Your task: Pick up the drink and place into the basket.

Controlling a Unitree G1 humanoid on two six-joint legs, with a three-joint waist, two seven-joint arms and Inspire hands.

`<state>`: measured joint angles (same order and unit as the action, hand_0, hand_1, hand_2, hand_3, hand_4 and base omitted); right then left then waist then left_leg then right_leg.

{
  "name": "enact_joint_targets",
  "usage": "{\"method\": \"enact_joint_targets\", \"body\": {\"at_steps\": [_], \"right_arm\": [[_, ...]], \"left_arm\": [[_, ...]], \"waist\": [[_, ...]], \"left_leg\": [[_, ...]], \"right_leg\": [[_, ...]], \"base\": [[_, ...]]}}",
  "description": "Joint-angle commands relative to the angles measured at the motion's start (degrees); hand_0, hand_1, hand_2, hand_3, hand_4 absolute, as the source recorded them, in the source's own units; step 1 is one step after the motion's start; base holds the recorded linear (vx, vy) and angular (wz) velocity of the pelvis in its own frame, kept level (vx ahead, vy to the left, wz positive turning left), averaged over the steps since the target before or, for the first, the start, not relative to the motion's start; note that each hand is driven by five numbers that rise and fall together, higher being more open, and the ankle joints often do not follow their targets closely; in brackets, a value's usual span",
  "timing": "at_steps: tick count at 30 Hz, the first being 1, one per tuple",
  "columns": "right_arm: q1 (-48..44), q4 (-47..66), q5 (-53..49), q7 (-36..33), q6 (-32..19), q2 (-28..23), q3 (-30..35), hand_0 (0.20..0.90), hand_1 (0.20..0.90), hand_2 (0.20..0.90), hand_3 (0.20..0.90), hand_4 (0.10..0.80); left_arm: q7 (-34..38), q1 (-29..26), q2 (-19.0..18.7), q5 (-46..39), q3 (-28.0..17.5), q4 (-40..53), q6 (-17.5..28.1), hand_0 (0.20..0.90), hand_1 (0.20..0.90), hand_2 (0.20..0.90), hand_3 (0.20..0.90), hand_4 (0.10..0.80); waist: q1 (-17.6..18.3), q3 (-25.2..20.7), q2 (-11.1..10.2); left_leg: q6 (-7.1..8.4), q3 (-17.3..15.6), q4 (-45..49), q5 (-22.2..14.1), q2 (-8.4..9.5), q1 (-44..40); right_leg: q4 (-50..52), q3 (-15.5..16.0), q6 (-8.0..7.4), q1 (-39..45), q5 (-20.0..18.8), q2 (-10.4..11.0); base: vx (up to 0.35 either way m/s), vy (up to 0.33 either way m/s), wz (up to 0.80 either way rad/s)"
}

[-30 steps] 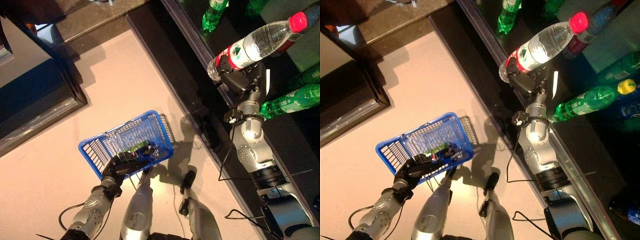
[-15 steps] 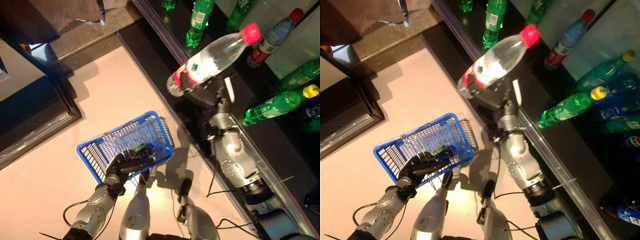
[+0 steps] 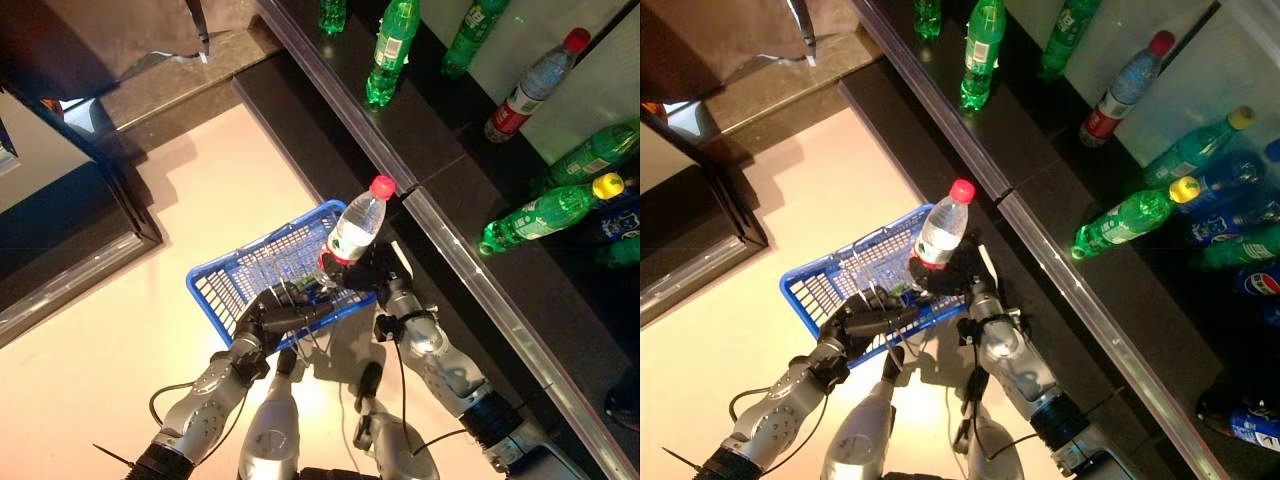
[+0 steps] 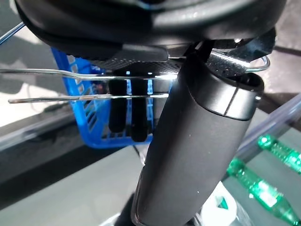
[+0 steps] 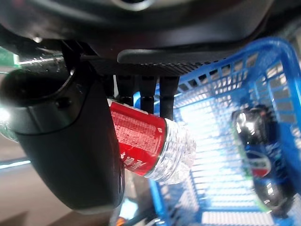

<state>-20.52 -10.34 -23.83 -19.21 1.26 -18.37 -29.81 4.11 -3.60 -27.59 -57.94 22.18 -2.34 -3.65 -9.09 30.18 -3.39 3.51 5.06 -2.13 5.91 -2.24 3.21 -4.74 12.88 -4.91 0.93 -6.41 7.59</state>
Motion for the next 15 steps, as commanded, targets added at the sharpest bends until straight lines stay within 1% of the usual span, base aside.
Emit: {"method": "enact_joint_targets", "body": {"at_steps": [1, 6, 7, 11, 15], "right_arm": [[-3.17, 1.63, 5.21, -1.20, -7.84, 1.58, -3.00, 0.300, 0.300, 0.300, 0.200, 0.100], [-5.17, -1.13, 8.18, -3.22, -7.86, 1.73, -2.75, 0.300, 0.300, 0.300, 0.200, 0.100], [-6.20, -2.06, 9.61, -3.92, -7.81, 1.83, -3.00, 0.300, 0.300, 0.300, 0.200, 0.100], [-8.78, -4.65, 11.64, -4.23, -7.57, 2.36, -3.69, 0.300, 0.300, 0.300, 0.200, 0.100], [-11.41, -6.87, 20.62, -4.94, -5.34, 2.31, -6.21, 0.300, 0.300, 0.300, 0.200, 0.100]], "left_arm": [[-12.53, -5.94, 3.78, -3.41, 2.43, 21.65, 8.25, 0.300, 0.300, 0.300, 0.200, 0.100], [-16.02, -6.83, 3.49, -6.88, 3.46, 22.55, 5.59, 0.300, 0.300, 0.300, 0.200, 0.100], [-16.88, -7.41, 3.67, -7.90, 4.33, 22.34, 4.61, 0.300, 0.300, 0.300, 0.200, 0.100], [-18.34, -8.95, 4.39, -7.94, 6.55, 21.76, 3.83, 0.300, 0.300, 0.300, 0.200, 0.100], [-19.56, -10.92, 4.93, -8.12, 8.49, 21.09, 3.95, 0.300, 0.300, 0.300, 0.200, 0.100]], "waist": [[0.22, -14.56, 3.27], [0.21, -13.41, 3.95], [0.32, -13.11, 4.16], [0.50, -12.41, 4.61], [0.66, -11.93, 4.99]], "left_leg": [[-2.09, 0.37, 2.20, -3.25, 0.24, -0.15], [-2.20, 0.76, 2.25, -3.17, 0.56, 0.29], [-2.25, 0.88, 2.27, -3.13, 0.71, 0.48], [-2.38, 0.89, 2.49, -3.12, 0.94, 0.97], [-2.58, 0.94, 2.50, -3.08, 1.24, 1.33]], "right_leg": [[6.41, -0.17, -0.08, 0.23, 4.07, 2.59], [6.56, -0.19, -0.22, -0.37, 3.71, 3.03], [6.60, -0.36, -0.28, -0.69, 3.58, 3.16], [6.83, -0.63, -0.32, -1.34, 3.37, 3.45], [6.95, -0.80, -0.38, -1.94, 3.18, 3.69]], "base": [[-0.017, 0.024, 0.06], [-0.031, 0.034, 0.08], [-0.027, 0.040, 0.03], [-0.022, 0.042, 0.01], [-0.003, 0.047, 0.03]]}}
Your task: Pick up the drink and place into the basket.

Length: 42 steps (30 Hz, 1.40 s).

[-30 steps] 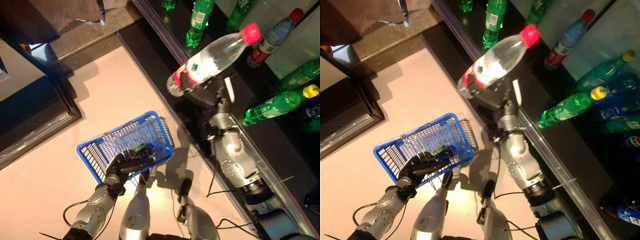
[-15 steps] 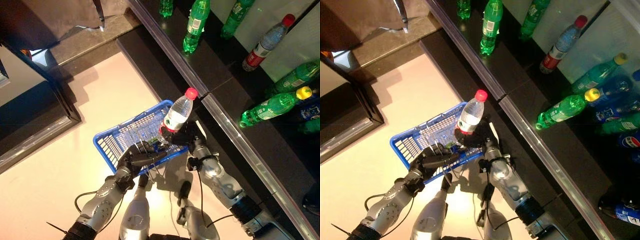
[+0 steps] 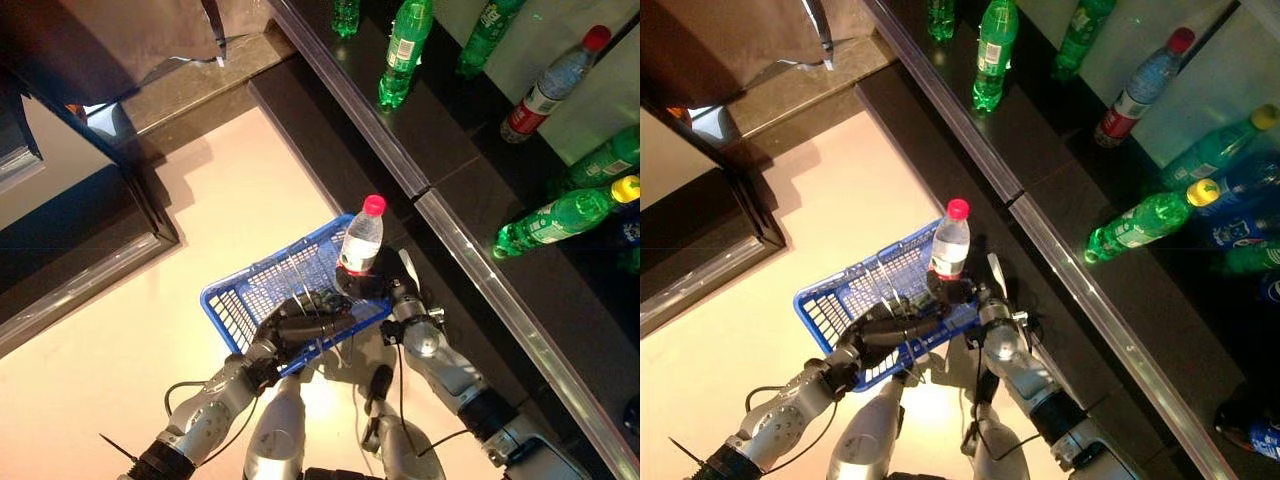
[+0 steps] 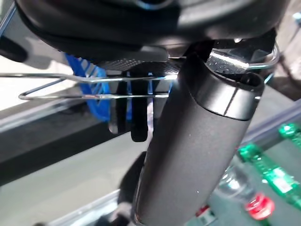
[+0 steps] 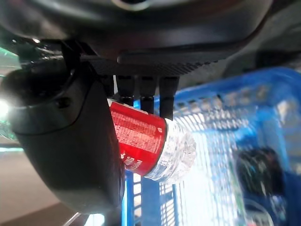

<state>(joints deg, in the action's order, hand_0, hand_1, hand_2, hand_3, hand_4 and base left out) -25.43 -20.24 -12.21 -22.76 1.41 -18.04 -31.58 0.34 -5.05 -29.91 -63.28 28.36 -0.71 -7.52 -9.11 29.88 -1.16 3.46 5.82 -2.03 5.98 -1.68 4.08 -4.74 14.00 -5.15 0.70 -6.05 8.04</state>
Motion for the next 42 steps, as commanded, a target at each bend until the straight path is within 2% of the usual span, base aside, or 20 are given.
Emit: {"method": "enact_joint_targets", "body": {"at_steps": [1, 5, 8, 14, 18, 27, 33, 38, 42], "right_arm": [[-7.98, 2.34, 12.79, -1.98, -4.04, 1.21, -5.85, 0.300, 0.300, 0.300, 0.200, 0.100], [-13.17, 0.42, 26.98, -3.37, -0.63, -1.63, -10.42, 0.300, 0.300, 0.300, 0.200, 0.100], [-16.69, -0.26, 33.14, -3.41, -0.44, -3.83, -12.94, 0.300, 0.300, 0.300, 0.200, 0.100], [-20.23, -2.42, 39.39, 0.64, -2.49, -8.92, -17.73, 0.300, 0.300, 0.300, 0.200, 0.100], [-20.09, -3.18, 38.56, 0.57, -2.13, -13.64, -20.16, 0.300, 0.300, 0.300, 0.200, 0.100], [-17.82, -2.28, 40.43, -5.19, -2.15, -19.38, -18.15, 0.300, 0.300, 0.300, 0.200, 0.100], [-16.55, 2.31, 39.15, -9.37, -3.44, -23.53, -13.61, 0.300, 0.300, 0.300, 0.200, 0.100], [-15.94, 7.01, 38.83, -10.35, -3.59, -25.04, -11.46, 0.300, 0.300, 0.300, 0.200, 0.100], [-15.01, 11.86, 33.11, -10.45, -6.48, -25.41, -8.68, 0.300, 0.300, 0.300, 0.200, 0.100]], "left_arm": [[-16.01, -10.29, 7.07, -2.84, 3.12, 19.30, 8.51, 0.300, 0.300, 0.300, 0.200, 0.100], [-16.03, -12.57, 6.57, -3.85, 4.86, 19.11, 9.67, 0.300, 0.300, 0.300, 0.200, 0.100], [-16.18, -13.50, 6.16, -4.45, 5.70, 18.37, 9.89, 0.300, 0.300, 0.300, 0.200, 0.100], [-17.24, -14.61, 4.36, -5.06, 6.63, 17.18, 10.87, 0.300, 0.300, 0.300, 0.200, 0.100], [-18.29, -14.50, 1.22, -6.92, 6.37, 17.27, 12.16, 0.300, 0.300, 0.300, 0.200, 0.100], [-18.45, -13.82, -2.09, -8.30, 4.66, 18.95, 12.35, 0.300, 0.300, 0.300, 0.200, 0.100], [-17.26, -13.03, -3.32, -8.74, 2.85, 20.72, 11.27, 0.300, 0.300, 0.300, 0.200, 0.100], [-16.43, -12.30, -3.28, -8.55, 2.25, 21.47, 10.97, 0.300, 0.300, 0.300, 0.200, 0.100], [-16.19, -11.71, -3.14, -8.63, 1.51, 21.90, 11.01, 0.300, 0.300, 0.300, 0.200, 0.100]], "waist": [[0.67, -11.45, 2.87], [0.31, -11.09, 2.98], [-0.09, -10.89, 2.98], [-0.87, -10.96, 2.81], [-1.14, -10.92, 2.61], [-0.74, -10.13, 1.64], [0.00, -9.89, 0.91], [0.50, -9.90, 0.93], [1.05, -9.88, 1.42]], "left_leg": [[-2.58, 0.19, 2.58, -3.13, 0.83, 0.79], [-2.73, 0.25, 2.74, -3.17, 0.98, 1.39], [-2.78, 0.43, 3.04, -3.21, 1.16, 1.88], [-2.70, 0.67, 3.33, -3.24, 1.42, 2.70], [-2.58, 0.59, 3.08, -3.14, 1.41, 3.03], [-2.42, -0.04, 2.58, -3.20, 0.98, 3.15], [-2.39, -0.34, 2.34, -3.27, 0.67, 3.04], [-2.51, -0.51, 2.14, -3.36, 0.59, 2.75], [-2.52, -0.73, 2.09, -3.44, 0.55, 2.65]], "right_leg": [[7.09, -1.98, -0.20, -2.09, 2.71, 3.41], [7.26, -1.84, -0.41, -2.75, 2.51, 3.73], [7.36, -1.78, -0.54, -3.10, 2.40, 3.92], [7.50, -1.14, -1.06, -3.77, 2.26, 4.23], [7.43, -0.62, -1.38, -4.05, 2.16, 4.37], [7.42, -0.89, -1.80, -4.73, 1.95, 4.10], [7.22, -1.50, -1.91, -4.86, 1.84, 3.57], [7.18, -2.01, -1.92, -4.85, 1.93, 3.33], [7.19, -2.35, -1.78, -4.89, 2.18, 3.23]], "base": [[-0.017, 0.047, 0.01], [-0.003, 0.015, 0.04], [-0.003, 0.002, 0.15], [0.000, 0.000, 0.00], [0.000, 0.000, 0.00], [-0.008, -0.007, 0.02], [-0.001, -0.008, 0.01], [0.001, -0.004, 0.01], [-0.003, 0.009, -0.01]]}}
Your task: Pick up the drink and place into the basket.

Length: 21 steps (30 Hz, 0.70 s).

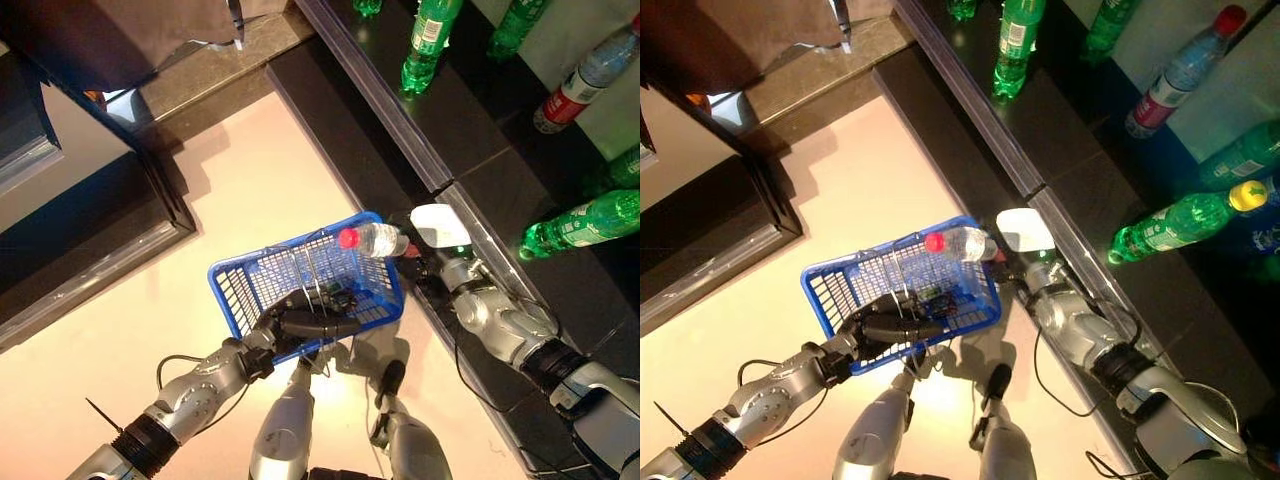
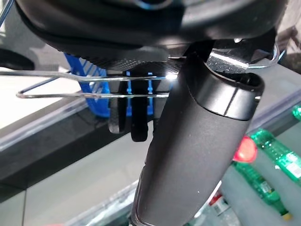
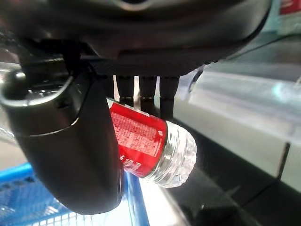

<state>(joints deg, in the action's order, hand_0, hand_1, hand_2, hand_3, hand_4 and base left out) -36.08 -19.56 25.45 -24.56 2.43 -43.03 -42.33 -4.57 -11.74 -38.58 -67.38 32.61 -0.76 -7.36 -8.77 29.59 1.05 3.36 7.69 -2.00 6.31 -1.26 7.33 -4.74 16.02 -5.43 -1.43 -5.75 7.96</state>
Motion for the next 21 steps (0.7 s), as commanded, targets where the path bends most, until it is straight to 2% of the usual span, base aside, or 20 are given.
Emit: {"method": "enact_joint_targets", "body": {"at_steps": [1, 6, 11, 21], "right_arm": [[-3.71, 12.74, -4.80, -8.55, -8.09, -0.17, 3.13, 0.300, 0.300, 0.300, 0.200, 0.100], [-2.71, 15.50, -0.63, -5.20, -6.83, -0.71, 3.27, 0.300, 0.300, 0.300, 0.200, 0.100], [-2.99, 14.02, 0.36, 0.28, -3.70, -2.49, -0.52, 0.300, 0.300, 0.300, 0.200, 0.100], [-7.69, 7.08, 1.98, 12.52, 4.01, -0.77, -7.96, 0.300, 0.300, 0.300, 0.200, 0.100]], "left_arm": [[-11.19, -4.84, 5.63, -4.52, -2.78, 22.04, 10.99, 0.300, 0.300, 0.300, 0.200, 0.100], [-11.29, -4.45, 5.66, -4.60, -2.81, 21.87, 11.66, 0.300, 0.300, 0.300, 0.200, 0.100], [-12.33, -4.34, 4.32, -5.70, -2.31, 21.74, 12.55, 0.300, 0.300, 0.300, 0.200, 0.100], [-12.35, -6.54, 4.80, -4.63, -0.58, 20.93, 13.09, 0.300, 0.300, 0.300, 0.200, 0.100]], "waist": [[0.92, -9.53, -0.67], [1.38, -9.68, -0.54], [1.08, -9.69, -0.58], [-0.03, -8.58, -0.60]], "left_leg": [[-2.44, -2.62, 2.10, -3.79, 0.14, -0.58], [-2.32, -2.81, 2.27, -4.05, 0.06, -0.56], [-2.13, -2.97, 2.64, -4.08, 0.05, -0.35], [-1.95, -2.43, 2.61, -3.62, 0.31, 0.38]], "right_leg": [[7.27, -4.43, -1.47, -2.82, 1.96, 3.32], [7.36, -4.70, -1.51, -2.92, 2.23, 3.38], [7.29, -4.43, -1.59, -2.85, 2.25, 3.61], [7.52, -3.75, -1.45, -3.31, 2.20, 3.80]], "base": [[0.000, 0.000, 0.00], [0.001, 0.007, -0.01], [0.000, 0.000, 0.00], [0.000, 0.000, 0.00]]}}
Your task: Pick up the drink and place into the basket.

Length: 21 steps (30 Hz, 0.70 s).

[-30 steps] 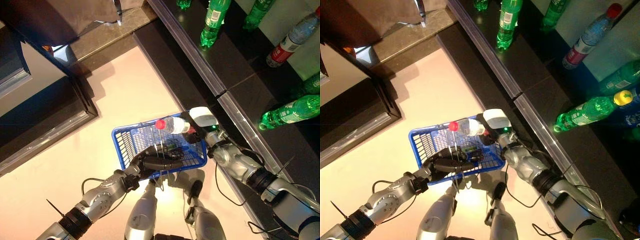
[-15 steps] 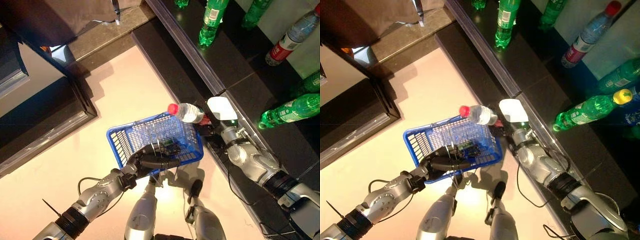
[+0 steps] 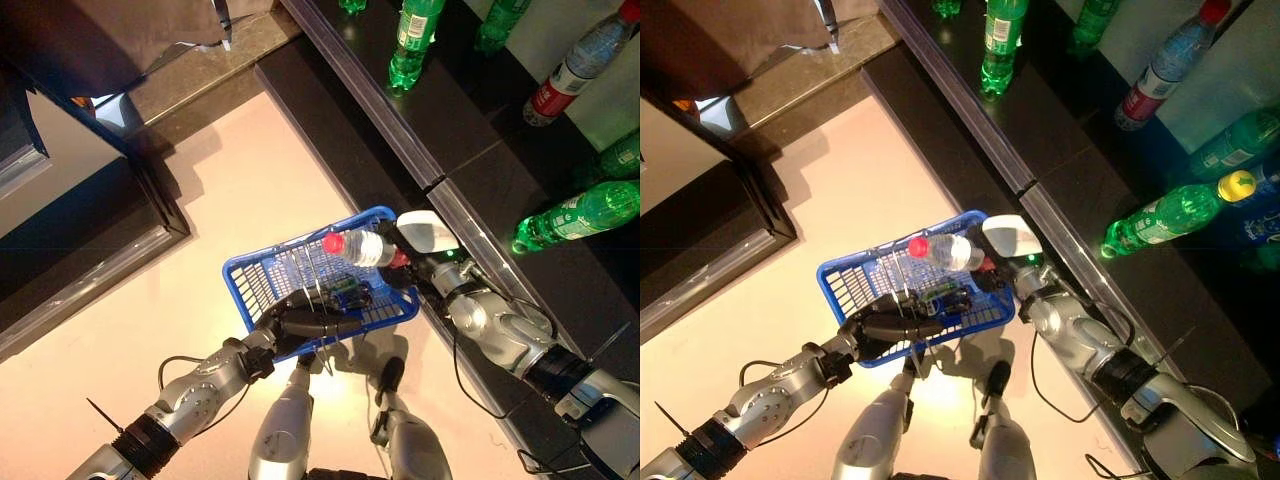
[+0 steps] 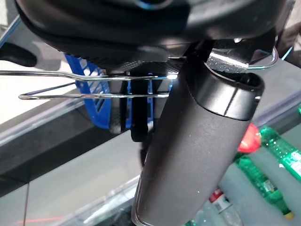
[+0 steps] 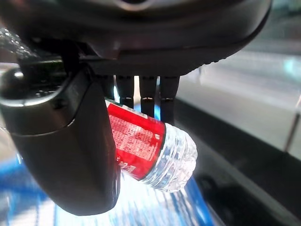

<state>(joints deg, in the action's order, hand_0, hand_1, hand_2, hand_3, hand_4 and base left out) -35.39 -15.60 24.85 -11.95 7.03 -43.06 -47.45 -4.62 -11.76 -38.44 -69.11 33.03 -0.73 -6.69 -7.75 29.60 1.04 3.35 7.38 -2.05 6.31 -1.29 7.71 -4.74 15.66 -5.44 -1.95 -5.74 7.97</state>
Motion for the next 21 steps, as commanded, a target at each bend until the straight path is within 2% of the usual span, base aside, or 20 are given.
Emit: {"method": "enact_joint_targets", "body": {"at_steps": [1, 6, 14, 21], "right_arm": [[-8.67, 2.39, 2.84, 0.46, 0.03, -0.26, -3.17, 0.300, 0.300, 0.300, 0.200, 0.100], [-8.97, -0.07, 4.41, 2.45, 2.36, 1.50, -3.19, 0.300, 0.300, 0.300, 0.200, 0.100], [-11.34, -0.79, 7.75, 9.83, 3.95, 4.08, -5.92, 0.300, 0.300, 0.300, 0.200, 0.100], [-20.27, -3.44, 9.05, 14.08, 5.10, 10.69, -9.95, 0.300, 0.300, 0.300, 0.200, 0.100]], "left_arm": [[-12.26, -6.71, 4.84, -2.69, -0.99, 20.82, 12.22, 0.300, 0.300, 0.300, 0.200, 0.100], [-11.85, -6.94, 5.77, -1.78, -1.15, 20.91, 11.11, 0.300, 0.300, 0.300, 0.200, 0.100], [-10.78, -8.13, 7.16, -0.56, -0.98, 21.24, 8.64, 0.300, 0.300, 0.300, 0.200, 0.100], [-9.56, -12.07, 10.16, 1.18, 1.96, 19.97, 5.32, 0.300, 0.300, 0.300, 0.200, 0.100]], "waist": [[-1.19, -8.49, -0.67], [-1.68, -8.24, -1.06], [-2.37, -7.52, -1.95], [-3.59, -6.42, -1.73]], "left_leg": [[-1.92, -2.05, 2.63, -3.54, 0.36, 0.08], [-1.95, -1.75, 2.61, -3.49, 0.46, 0.28], [-1.97, -1.20, 2.73, -3.35, 0.43, 0.89], [-1.92, -0.44, 3.37, -3.12, 0.87, 1.77]], "right_leg": [[7.53, -3.31, -1.41, -2.84, 2.17, 3.80], [7.57, -3.04, -1.36, -2.90, 2.15, 3.74], [7.44, -3.24, -1.20, -3.35, 1.84, 3.33], [7.55, -2.76, -0.81, -3.69, 1.74, 3.32]], "base": [[0.000, 0.000, 0.00], [0.001, -0.007, 0.02], [0.000, -0.012, 0.04], [0.000, 0.000, 0.00]]}}
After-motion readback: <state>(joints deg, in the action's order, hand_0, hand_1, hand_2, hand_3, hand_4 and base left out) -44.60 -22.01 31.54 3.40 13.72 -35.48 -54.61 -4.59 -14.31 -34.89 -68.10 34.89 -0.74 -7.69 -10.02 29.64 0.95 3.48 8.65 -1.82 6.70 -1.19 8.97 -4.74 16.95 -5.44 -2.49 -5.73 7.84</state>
